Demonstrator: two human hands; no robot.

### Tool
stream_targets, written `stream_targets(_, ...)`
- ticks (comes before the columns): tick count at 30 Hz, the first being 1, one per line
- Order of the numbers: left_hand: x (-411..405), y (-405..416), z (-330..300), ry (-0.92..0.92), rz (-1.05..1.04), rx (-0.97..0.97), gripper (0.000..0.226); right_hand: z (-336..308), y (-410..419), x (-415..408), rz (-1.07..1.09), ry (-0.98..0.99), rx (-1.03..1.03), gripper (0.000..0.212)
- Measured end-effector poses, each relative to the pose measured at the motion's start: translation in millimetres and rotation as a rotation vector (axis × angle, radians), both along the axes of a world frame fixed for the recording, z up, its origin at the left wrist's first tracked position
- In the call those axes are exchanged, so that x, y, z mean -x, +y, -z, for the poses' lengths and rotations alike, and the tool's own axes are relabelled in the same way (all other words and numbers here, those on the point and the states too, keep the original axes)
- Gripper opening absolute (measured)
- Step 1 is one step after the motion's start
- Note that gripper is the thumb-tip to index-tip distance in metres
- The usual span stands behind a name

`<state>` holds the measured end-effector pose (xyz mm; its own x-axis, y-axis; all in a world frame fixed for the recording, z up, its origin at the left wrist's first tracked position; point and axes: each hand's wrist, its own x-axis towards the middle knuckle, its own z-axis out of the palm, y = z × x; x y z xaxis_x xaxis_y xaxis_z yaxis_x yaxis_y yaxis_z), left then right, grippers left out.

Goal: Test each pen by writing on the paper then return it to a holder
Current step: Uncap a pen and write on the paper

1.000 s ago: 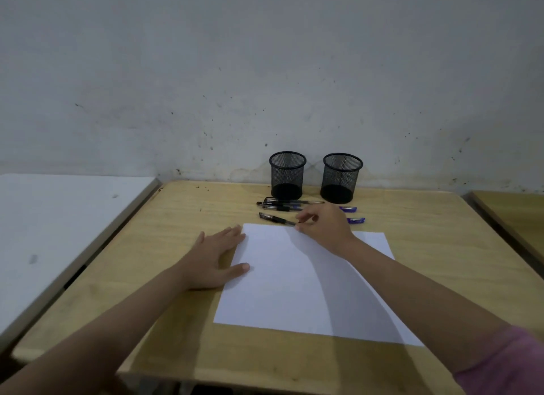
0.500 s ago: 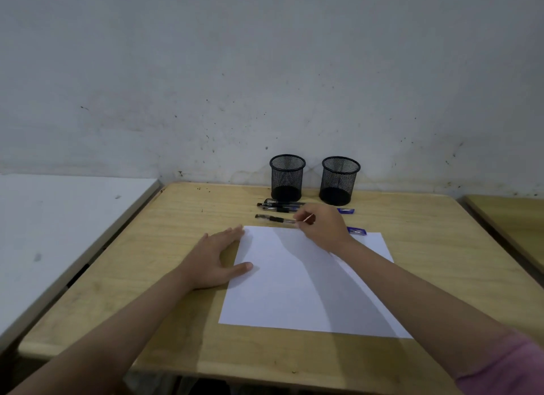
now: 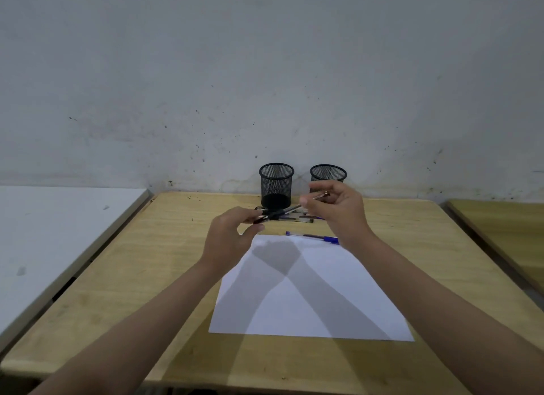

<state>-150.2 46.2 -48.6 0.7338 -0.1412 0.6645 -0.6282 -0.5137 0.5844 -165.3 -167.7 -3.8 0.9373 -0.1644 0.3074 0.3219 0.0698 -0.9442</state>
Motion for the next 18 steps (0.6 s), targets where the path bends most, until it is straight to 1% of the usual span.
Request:
stream_targets(3, 1, -10, -2, -0.019, 0.031, 0.015, 0.02, 1, 9, 0, -0.008, 0.059, -0.146, 0.022)
stream_targets(4, 1, -13, -3, -0.02, 0.041, 0.029, 0.019, 2, 13, 0, -0.026, 0.071, -0.136, 0.018)
stream_targets(7, 4, -18, -8, -0.028, 0.071, 0.068, 0.016, 8, 25, 3, -0.093, 0.065, 0.036, 0.009)
stream_targets(9, 5, -19, -11, -0.009, 0.072, 0.092, 0.012, 12, 31, 3, -0.084, 0.048, 0.084, 0.008)
stream_targets(11, 5, -16, -13, 0.008, 0.067, 0.097, 0.009, 13, 33, 2, -0.05, 0.013, 0.113, 0.01)
stream_targets(14, 2, -8, -18, 0.015, 0.064, 0.084, 0.008, 14, 37, 2, -0.019, -0.059, 0.127, 0.007)
stream_targets(16, -1, -7, -24, 0.048, 0.078, 0.081, 0.008, 15, 44, 4, -0.003, -0.081, 0.145, 0.005)
stream_targets(18, -4, -7, -28, 0.097, 0.07, 0.104, 0.009, 11, 46, 5, 0.038, -0.092, 0.133, 0.009)
